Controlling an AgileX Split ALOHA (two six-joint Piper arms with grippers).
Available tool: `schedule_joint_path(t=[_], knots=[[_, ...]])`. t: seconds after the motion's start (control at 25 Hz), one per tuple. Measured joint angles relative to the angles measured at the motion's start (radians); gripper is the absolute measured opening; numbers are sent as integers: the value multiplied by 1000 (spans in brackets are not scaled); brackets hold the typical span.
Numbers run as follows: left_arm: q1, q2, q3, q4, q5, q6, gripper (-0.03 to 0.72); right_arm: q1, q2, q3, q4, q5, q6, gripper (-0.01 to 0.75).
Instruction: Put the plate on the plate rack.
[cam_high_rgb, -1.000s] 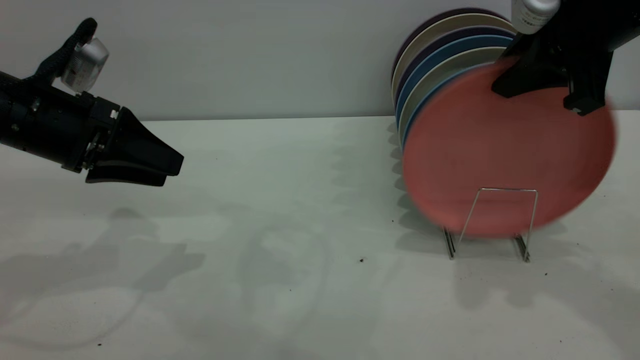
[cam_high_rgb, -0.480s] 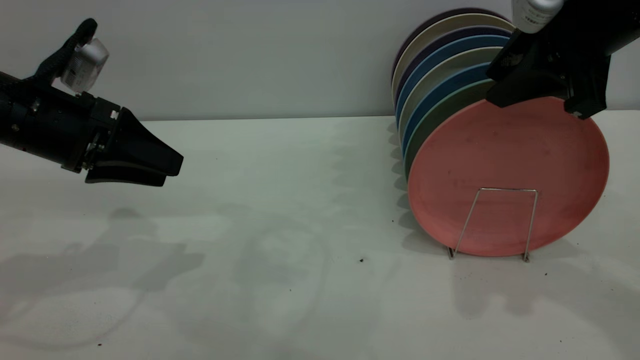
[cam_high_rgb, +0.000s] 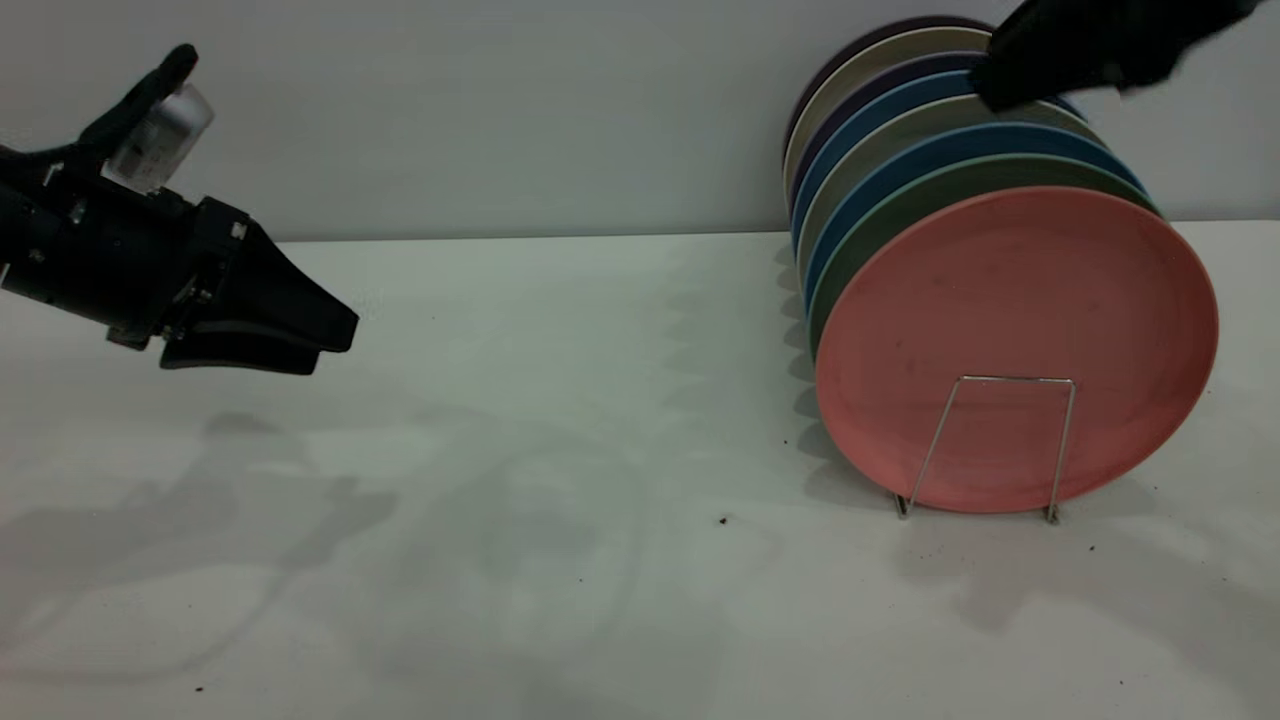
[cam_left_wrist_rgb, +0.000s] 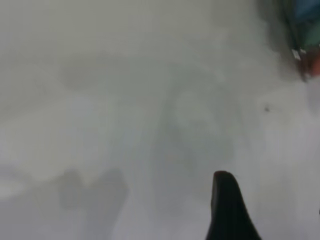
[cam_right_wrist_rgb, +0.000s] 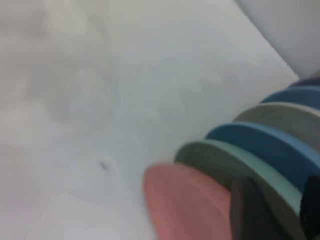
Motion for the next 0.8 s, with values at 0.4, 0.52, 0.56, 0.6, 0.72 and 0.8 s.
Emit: schedule_joint_path(t=[0.4,0.52,0.56,0.6,0.72,0.8], knots=[[0,-112,0,271,-197,-285,466,-137,0,0,-283,213,881,263],[0,-161,0,471,-198,-495,466,-160,0,0,-438,278,1018,263],[0,-176,0,555,-189,-590,466,-162,0,0,-493,294,1061,263],[0,-186,-3,646,-170,-675,466,-163,0,0,-543,313,1099,263],[0,-213,-35,903,-43,-993,466,-163,0,0,-629,365,1170,263],[0,-231,-62,1043,51,-1132,466,-163,0,0,-649,398,1187,263]])
